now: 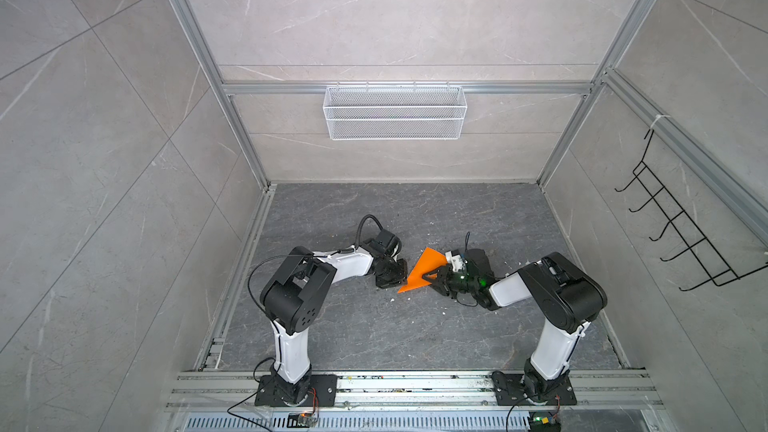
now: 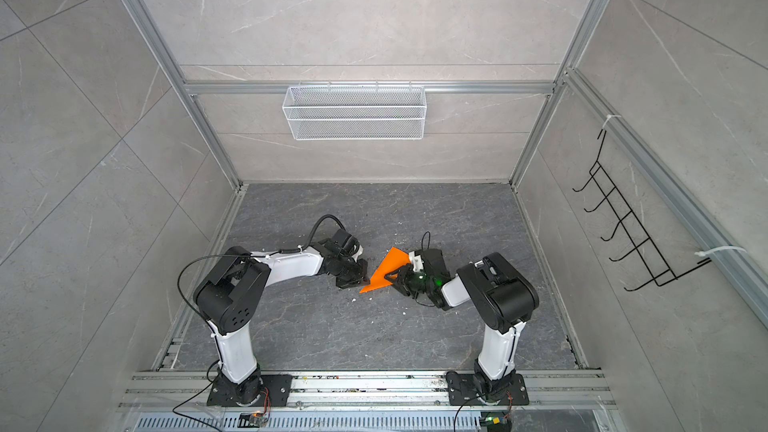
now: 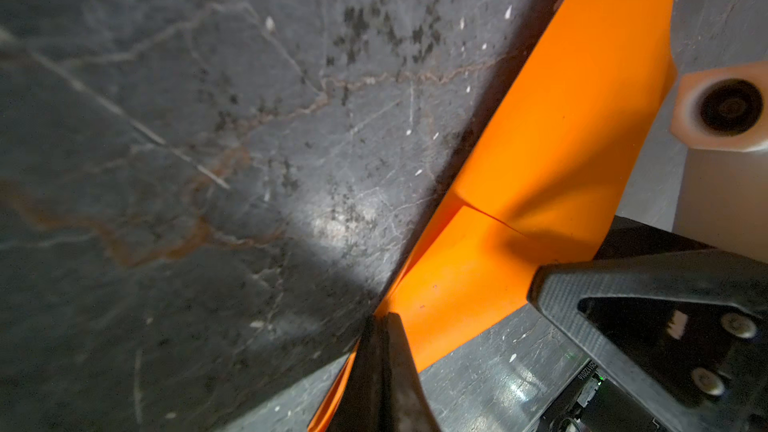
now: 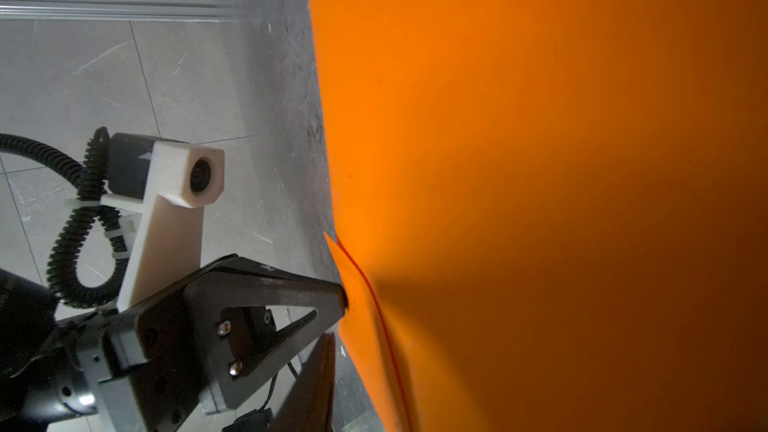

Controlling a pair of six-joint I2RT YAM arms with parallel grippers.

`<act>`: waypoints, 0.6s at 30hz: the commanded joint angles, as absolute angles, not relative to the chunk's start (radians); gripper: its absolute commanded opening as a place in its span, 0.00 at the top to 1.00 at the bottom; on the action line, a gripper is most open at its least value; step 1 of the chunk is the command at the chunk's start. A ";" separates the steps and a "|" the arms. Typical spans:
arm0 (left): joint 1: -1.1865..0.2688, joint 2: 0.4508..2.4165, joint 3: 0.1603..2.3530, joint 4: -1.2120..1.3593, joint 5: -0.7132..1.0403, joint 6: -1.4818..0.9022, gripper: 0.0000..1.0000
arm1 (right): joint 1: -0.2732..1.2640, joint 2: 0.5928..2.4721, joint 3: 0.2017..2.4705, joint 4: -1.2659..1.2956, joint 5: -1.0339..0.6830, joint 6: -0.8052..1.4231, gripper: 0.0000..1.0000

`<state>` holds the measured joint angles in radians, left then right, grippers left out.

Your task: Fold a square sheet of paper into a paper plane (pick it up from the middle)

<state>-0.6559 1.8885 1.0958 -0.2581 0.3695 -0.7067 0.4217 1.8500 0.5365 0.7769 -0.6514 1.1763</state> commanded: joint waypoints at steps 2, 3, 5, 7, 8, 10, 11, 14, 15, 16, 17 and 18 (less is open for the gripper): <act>-0.657 1.881 1.091 -0.326 0.374 -0.664 1.00 | 0.428 1.864 0.537 0.793 -0.600 1.218 0.84; -0.657 1.865 1.091 -0.319 0.374 -0.650 1.00 | 0.427 1.859 0.541 0.774 -0.592 1.217 0.88; -0.657 1.829 1.092 -0.304 0.378 -0.621 0.97 | 0.428 1.838 0.540 0.743 -0.574 1.219 0.92; -0.657 1.780 1.081 -0.270 0.385 -0.589 0.89 | 0.428 1.811 0.537 0.697 -0.561 1.218 0.95; -0.657 1.758 1.073 -0.248 0.389 -0.573 0.85 | 0.428 1.791 0.535 0.668 -0.551 1.217 0.96; -0.663 1.710 1.046 -0.193 0.404 -0.531 0.74 | 0.428 1.748 0.530 0.613 -0.533 1.224 0.99; -0.668 1.690 1.033 -0.169 0.409 -0.506 0.66 | 0.428 1.730 0.528 0.591 -0.524 1.228 0.99; -0.718 1.626 0.982 -0.092 0.355 -0.394 0.46 | 0.428 1.676 0.529 0.516 -0.502 1.246 0.99; -0.732 1.613 0.965 -0.062 0.332 -0.356 0.42 | 0.428 1.661 0.534 0.498 -0.497 1.255 0.99; -0.740 1.606 0.949 -0.037 0.316 -0.329 0.39 | 0.429 1.652 0.540 0.476 -0.497 1.263 0.99; -0.745 1.601 0.939 -0.016 0.309 -0.305 0.37 | 0.430 1.643 0.548 0.456 -0.496 1.267 0.99; -0.750 1.600 0.926 0.014 0.298 -0.282 0.34 | 0.430 1.632 0.557 0.432 -0.497 1.271 0.98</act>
<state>-0.7322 1.6215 0.9550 -0.0902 0.3405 -0.4171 0.4217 1.6646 0.5373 0.5457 -0.5240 1.2430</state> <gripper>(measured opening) 0.651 0.048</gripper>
